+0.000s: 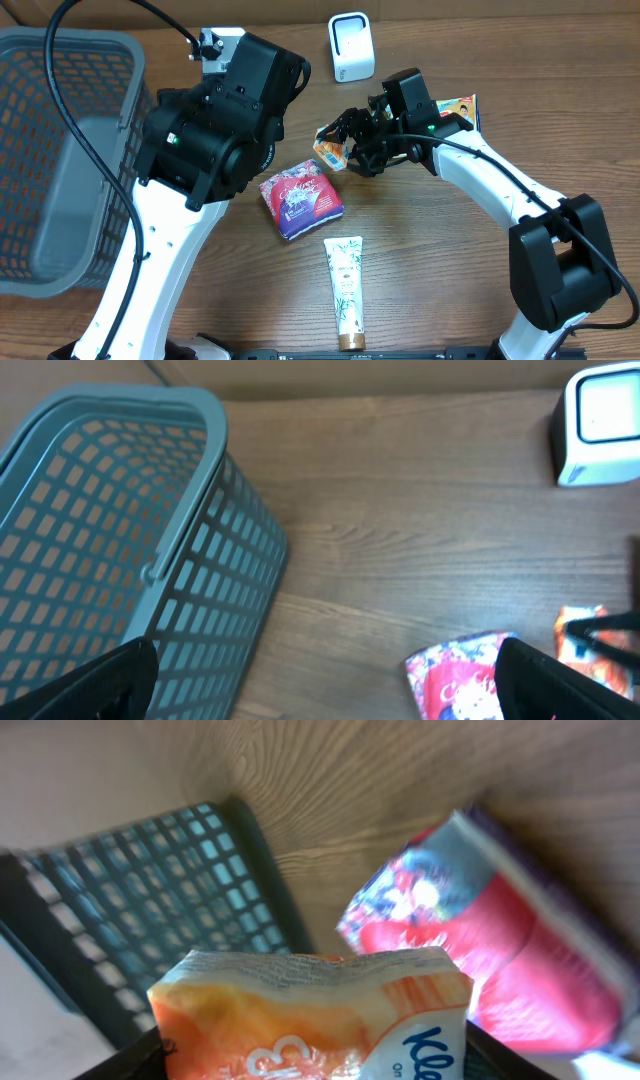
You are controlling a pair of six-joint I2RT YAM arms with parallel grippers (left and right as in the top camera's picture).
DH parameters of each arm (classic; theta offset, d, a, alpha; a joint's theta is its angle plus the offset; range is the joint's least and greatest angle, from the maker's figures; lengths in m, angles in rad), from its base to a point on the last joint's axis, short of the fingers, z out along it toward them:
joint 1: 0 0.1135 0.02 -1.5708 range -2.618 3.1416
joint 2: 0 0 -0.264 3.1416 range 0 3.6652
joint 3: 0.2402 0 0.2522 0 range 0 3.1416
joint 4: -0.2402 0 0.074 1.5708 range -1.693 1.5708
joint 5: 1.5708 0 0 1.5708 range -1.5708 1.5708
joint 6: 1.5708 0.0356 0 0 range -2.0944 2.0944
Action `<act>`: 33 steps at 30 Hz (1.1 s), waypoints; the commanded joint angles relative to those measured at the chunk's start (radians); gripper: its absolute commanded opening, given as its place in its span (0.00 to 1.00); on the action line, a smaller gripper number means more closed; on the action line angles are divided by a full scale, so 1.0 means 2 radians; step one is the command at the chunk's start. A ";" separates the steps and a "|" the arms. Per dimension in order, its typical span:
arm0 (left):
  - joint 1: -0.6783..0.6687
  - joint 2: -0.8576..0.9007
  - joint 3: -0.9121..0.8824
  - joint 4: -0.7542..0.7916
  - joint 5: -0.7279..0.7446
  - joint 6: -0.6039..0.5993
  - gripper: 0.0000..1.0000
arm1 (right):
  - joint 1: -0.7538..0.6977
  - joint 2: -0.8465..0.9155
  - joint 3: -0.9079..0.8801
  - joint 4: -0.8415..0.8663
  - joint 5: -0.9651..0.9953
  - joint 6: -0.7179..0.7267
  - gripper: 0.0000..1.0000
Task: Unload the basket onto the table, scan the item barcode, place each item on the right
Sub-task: 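Carry the Kleenex pack with the right gripper to the white scanner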
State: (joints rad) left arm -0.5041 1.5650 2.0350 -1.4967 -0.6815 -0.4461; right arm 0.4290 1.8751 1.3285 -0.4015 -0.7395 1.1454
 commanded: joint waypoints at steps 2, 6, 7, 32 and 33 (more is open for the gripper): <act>-0.002 0.000 0.001 -0.011 -0.001 -0.021 1.00 | 0.001 0.000 0.011 0.008 -0.050 0.143 0.64; -0.002 0.000 0.001 -0.040 -0.001 -0.073 1.00 | -0.008 0.000 0.011 0.025 -0.090 0.159 0.65; -0.002 0.000 0.001 -0.049 -0.001 -0.084 1.00 | -0.010 0.000 0.011 0.024 -0.097 0.165 0.65; -0.002 0.000 0.000 -0.097 0.075 -0.159 1.00 | -0.069 0.000 0.011 0.025 -0.202 0.186 0.64; -0.002 0.000 0.000 -0.097 0.075 -0.159 1.00 | -0.069 0.000 0.011 0.026 -0.202 0.183 0.64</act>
State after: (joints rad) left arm -0.5041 1.5650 2.0350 -1.6871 -0.5476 -0.7349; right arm 0.3016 1.8751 1.3285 -0.3592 -1.1126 1.5146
